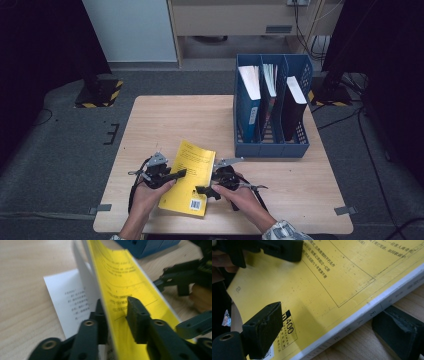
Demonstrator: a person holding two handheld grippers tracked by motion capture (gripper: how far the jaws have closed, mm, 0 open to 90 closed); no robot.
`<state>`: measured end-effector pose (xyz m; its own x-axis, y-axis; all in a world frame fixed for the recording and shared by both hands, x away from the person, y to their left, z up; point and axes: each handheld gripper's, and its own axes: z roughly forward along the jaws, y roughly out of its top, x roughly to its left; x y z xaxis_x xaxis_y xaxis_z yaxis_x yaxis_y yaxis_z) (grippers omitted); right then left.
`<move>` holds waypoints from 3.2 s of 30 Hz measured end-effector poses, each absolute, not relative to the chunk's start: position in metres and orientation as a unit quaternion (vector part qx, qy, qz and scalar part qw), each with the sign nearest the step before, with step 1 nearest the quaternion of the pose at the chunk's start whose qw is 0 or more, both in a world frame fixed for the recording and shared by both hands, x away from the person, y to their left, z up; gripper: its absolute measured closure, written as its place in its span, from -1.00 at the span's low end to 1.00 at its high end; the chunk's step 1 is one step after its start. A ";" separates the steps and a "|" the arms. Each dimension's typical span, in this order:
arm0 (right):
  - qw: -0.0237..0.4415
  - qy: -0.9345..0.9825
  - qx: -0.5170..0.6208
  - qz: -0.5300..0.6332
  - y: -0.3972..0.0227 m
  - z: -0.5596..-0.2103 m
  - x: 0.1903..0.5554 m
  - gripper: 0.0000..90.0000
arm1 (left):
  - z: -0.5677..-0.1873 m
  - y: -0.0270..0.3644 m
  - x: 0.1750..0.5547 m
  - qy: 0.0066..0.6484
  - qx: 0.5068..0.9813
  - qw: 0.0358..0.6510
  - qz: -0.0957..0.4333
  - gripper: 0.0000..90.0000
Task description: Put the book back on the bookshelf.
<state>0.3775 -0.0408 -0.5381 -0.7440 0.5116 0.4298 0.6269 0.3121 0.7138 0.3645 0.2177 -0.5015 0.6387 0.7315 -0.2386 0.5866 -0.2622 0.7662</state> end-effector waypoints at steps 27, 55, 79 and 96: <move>0.046 -0.810 -0.349 -0.469 -0.039 -0.539 0.375 -0.75 | -0.516 0.232 0.368 0.429 0.810 0.389 0.090 -0.10; 0.047 -0.812 -0.360 -0.458 -0.029 -0.536 0.386 -0.47 | -0.517 0.227 0.368 0.427 0.809 0.398 0.066 -0.09; 0.036 -0.805 -0.368 -0.465 -0.030 -0.538 0.384 -0.38 | -0.516 0.241 0.363 0.440 0.818 0.361 0.081 -0.24; 0.057 -0.800 -0.388 -0.455 -0.023 -0.535 0.398 -0.35 | -0.517 0.238 0.363 0.455 0.810 0.362 0.073 -0.23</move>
